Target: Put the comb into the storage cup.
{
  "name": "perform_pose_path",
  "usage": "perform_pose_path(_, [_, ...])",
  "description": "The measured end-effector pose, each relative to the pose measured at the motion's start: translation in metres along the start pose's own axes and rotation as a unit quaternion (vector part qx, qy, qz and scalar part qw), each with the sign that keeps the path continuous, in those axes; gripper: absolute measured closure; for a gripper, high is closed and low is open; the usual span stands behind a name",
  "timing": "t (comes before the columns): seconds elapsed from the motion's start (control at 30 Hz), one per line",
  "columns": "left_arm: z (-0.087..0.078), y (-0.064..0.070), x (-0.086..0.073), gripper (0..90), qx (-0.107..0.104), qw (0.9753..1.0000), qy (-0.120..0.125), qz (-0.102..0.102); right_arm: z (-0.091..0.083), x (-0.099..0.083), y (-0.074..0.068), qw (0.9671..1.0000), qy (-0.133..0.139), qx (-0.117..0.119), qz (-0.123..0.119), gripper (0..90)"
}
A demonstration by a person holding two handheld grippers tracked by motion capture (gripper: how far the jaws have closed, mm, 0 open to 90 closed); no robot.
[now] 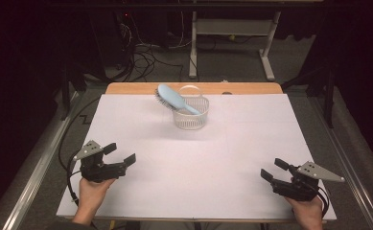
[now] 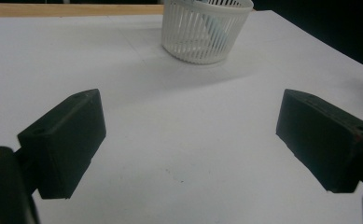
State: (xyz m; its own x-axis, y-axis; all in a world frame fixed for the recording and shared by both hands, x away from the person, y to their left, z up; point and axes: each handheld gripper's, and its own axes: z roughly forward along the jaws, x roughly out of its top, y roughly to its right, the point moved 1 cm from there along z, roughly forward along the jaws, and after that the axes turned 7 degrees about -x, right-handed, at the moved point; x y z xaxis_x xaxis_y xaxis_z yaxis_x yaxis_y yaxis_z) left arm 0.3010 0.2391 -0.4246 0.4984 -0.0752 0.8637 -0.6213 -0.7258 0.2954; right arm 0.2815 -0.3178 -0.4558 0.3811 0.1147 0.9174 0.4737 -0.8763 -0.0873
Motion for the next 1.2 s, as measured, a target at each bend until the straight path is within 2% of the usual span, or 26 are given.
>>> perform_pose_path(0.6, [0.001, 0.0, -0.015, 7.6, 0.016, 0.9999, 0.0, 0.0, 0.0, 0.0, 0.0, 1.0, 0.001, 0.001, 0.001, 26.8])
perform_pose_path(1.2, [-0.002, -0.005, -0.032, 7.5, 0.024, 0.9994, 0.006, -0.026, 0.0, 0.0, -0.001, 1.0, 0.001, 0.002, 0.002, 26.8])
